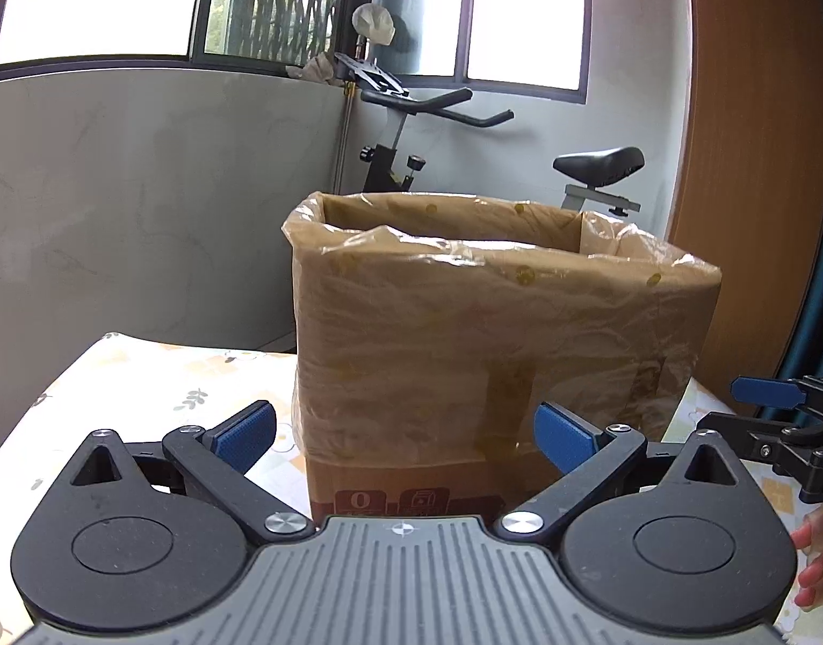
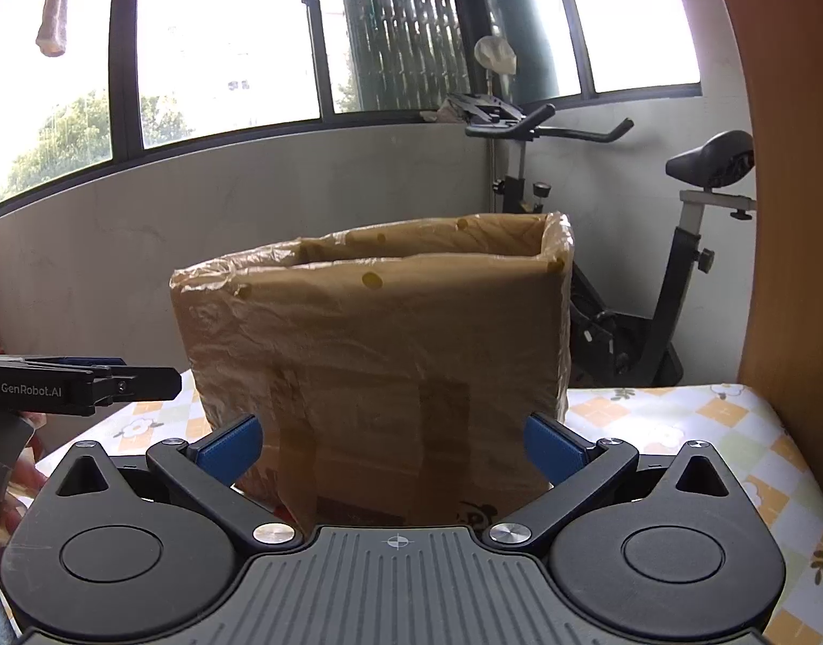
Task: Organize snacks
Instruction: 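Withdraw both open tools from the box toward the red packets, then lower the left tool onto the large red packet and close it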
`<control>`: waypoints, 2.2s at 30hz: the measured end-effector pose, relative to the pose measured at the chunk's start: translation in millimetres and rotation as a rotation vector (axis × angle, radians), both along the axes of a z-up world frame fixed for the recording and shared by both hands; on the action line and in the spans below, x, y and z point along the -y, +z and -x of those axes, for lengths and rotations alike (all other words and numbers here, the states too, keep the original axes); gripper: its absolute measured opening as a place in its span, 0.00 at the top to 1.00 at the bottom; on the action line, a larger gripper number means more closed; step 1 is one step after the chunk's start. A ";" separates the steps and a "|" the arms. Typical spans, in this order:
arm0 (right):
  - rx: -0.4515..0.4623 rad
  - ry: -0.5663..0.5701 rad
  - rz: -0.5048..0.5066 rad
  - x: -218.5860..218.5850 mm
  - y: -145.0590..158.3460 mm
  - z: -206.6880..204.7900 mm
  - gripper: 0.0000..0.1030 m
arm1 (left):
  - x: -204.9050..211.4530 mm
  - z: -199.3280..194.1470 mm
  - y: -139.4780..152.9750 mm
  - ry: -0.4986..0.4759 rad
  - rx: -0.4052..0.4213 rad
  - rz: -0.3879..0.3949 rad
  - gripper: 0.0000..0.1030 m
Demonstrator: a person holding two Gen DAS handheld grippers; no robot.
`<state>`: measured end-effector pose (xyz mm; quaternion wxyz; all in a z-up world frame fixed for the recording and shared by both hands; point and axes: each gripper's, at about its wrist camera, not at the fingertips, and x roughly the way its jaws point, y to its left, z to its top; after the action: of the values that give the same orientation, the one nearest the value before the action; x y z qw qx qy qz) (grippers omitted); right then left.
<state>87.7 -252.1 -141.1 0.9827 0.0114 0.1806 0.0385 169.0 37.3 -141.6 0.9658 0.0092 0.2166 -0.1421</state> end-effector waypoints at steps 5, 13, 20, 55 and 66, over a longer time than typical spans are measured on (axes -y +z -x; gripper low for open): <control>-0.036 0.009 -0.004 2.0 -20.6 -2.1 0.00 | -0.3 -3.7 -16.5 0.008 -0.041 -0.007 0.00; -0.080 -0.022 0.072 -0.6 -53.0 -8.7 0.00 | 9.3 -5.7 -43.4 0.001 -0.100 -0.052 0.00; -0.111 -0.080 0.050 7.0 -77.0 -15.7 0.00 | 20.4 -11.9 -65.0 -0.038 -0.159 -0.083 0.02; -0.211 -0.104 -0.122 32.5 -105.1 -27.4 0.03 | 17.8 -29.9 -121.7 -0.089 -0.271 -0.124 0.49; -0.314 -0.131 -0.043 16.6 -108.6 -42.0 0.15 | -5.2 -9.0 -123.9 -0.035 -0.282 -0.079 0.50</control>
<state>129.7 -268.6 -249.6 0.9423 0.0501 0.3301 -0.0242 178.0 42.6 -265.5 0.9220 0.0310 0.3555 -0.1501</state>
